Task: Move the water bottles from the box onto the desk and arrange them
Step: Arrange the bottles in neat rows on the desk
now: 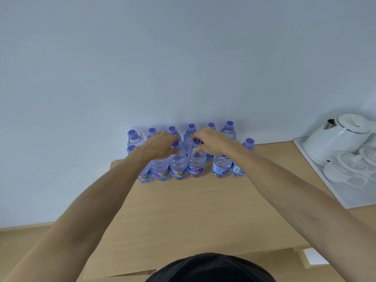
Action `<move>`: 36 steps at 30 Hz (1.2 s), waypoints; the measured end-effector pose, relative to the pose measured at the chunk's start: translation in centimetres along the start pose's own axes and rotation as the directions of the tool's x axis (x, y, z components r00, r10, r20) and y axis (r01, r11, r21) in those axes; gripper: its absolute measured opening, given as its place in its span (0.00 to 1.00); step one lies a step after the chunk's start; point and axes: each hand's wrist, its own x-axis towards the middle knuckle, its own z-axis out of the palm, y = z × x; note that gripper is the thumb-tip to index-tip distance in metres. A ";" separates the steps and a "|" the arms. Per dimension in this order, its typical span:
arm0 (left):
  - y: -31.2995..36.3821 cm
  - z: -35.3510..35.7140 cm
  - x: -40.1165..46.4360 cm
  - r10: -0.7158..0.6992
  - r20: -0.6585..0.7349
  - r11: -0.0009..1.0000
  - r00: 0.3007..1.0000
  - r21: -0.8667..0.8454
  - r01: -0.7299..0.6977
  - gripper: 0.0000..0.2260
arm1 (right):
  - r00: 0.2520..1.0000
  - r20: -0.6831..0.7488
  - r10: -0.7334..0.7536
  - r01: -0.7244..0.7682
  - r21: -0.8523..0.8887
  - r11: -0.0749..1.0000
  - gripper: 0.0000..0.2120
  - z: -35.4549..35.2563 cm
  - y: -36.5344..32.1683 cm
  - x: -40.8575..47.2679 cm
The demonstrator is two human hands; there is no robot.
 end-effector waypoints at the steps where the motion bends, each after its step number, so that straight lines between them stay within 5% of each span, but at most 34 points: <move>1: -0.1 0.0 0.1 -0.002 0.007 1.000 1.000 0.006 0.002 0.10 | 1.000 -0.010 0.005 -0.005 0.004 1.000 0.13 0.1 0.0 0.0; 7: -0.4 0.2 0.3 -0.009 0.024 0.999 1.000 -0.030 0.010 0.10 | 0.998 0.025 0.049 -0.048 -0.017 0.999 0.21 -0.4 -0.2 0.3; 36: -0.9 0.1 0.2 0.019 0.061 0.998 0.998 -0.064 -0.015 0.09 | 0.994 -0.078 0.071 -0.070 0.020 0.997 0.20 1.0 -0.2 -0.3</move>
